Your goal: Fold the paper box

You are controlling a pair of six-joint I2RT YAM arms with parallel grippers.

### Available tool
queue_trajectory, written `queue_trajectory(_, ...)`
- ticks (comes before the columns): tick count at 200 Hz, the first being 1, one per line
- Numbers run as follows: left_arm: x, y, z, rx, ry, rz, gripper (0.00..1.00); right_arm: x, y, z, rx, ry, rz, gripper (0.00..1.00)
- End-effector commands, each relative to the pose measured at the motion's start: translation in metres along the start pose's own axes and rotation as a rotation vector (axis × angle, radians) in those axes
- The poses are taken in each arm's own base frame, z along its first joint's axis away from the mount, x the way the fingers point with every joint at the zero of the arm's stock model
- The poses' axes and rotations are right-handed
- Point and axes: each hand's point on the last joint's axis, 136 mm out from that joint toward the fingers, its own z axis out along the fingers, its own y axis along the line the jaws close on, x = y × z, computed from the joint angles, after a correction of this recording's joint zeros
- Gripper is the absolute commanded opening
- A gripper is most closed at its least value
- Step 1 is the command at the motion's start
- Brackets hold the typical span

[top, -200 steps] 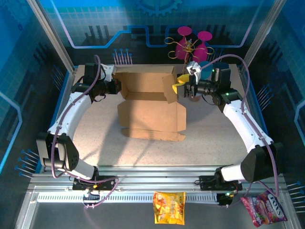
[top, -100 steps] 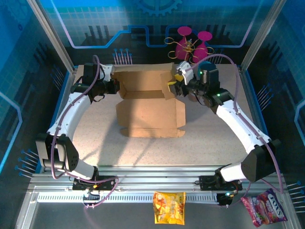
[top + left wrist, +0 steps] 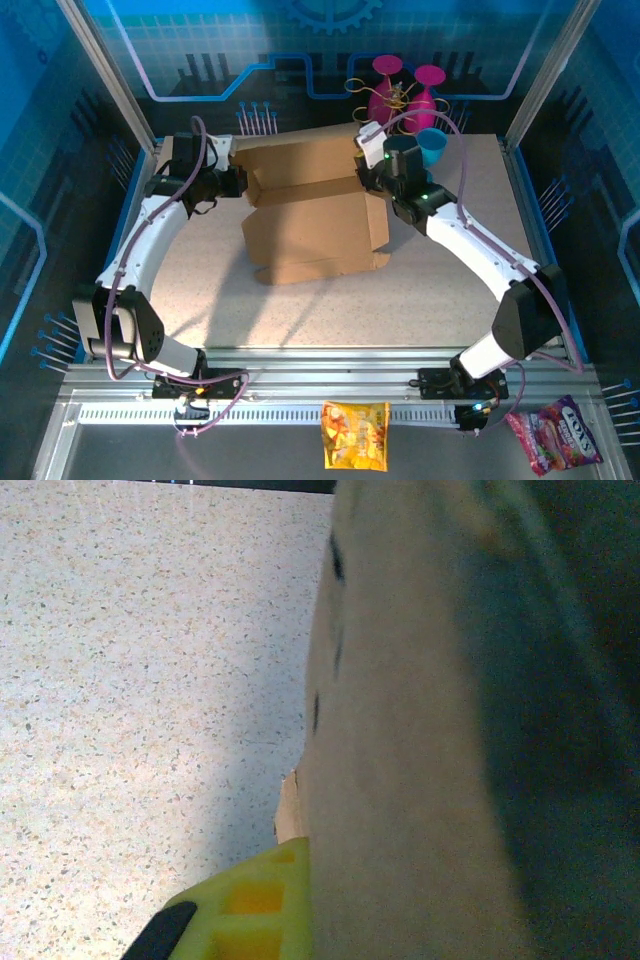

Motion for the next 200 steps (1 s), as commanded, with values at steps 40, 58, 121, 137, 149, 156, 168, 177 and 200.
queue_trajectory(40,-0.009,-0.026,-0.018,0.093,-0.052,0.009,0.00,-0.031,0.009,0.000,0.130,-0.113,0.037,0.00)
queue_trajectory(58,-0.008,-0.024,-0.019,0.077,-0.051,0.005,0.00,-0.033,0.007,-0.005,0.161,-0.128,0.029,0.00)
queue_trajectory(121,-0.003,0.000,-0.022,-0.144,-0.085,-0.067,0.00,-0.025,0.015,-0.015,0.259,-0.093,0.021,0.00)
queue_trajectory(137,-0.001,0.004,-0.021,-0.183,-0.089,-0.085,0.00,-0.019,0.012,-0.017,0.297,-0.066,0.044,0.00)
queue_trajectory(149,-0.002,-0.006,-0.021,-0.153,-0.096,-0.072,0.00,-0.016,0.012,-0.017,0.290,-0.072,0.062,0.00)
queue_trajectory(156,-0.002,-0.013,-0.021,-0.135,-0.101,-0.054,0.00,-0.015,0.014,-0.016,0.261,-0.086,0.074,0.00)
queue_trajectory(168,-0.003,-0.023,-0.022,-0.105,-0.101,-0.028,0.00,-0.016,0.014,-0.014,0.213,-0.119,0.090,0.00)
queue_trajectory(177,-0.002,-0.027,-0.022,-0.094,-0.089,-0.022,0.00,-0.017,0.012,-0.013,0.172,-0.142,0.107,0.00)
queue_trajectory(200,0.000,-0.033,-0.025,-0.067,-0.073,-0.003,0.00,-0.024,0.002,-0.012,0.092,-0.193,0.164,0.00)
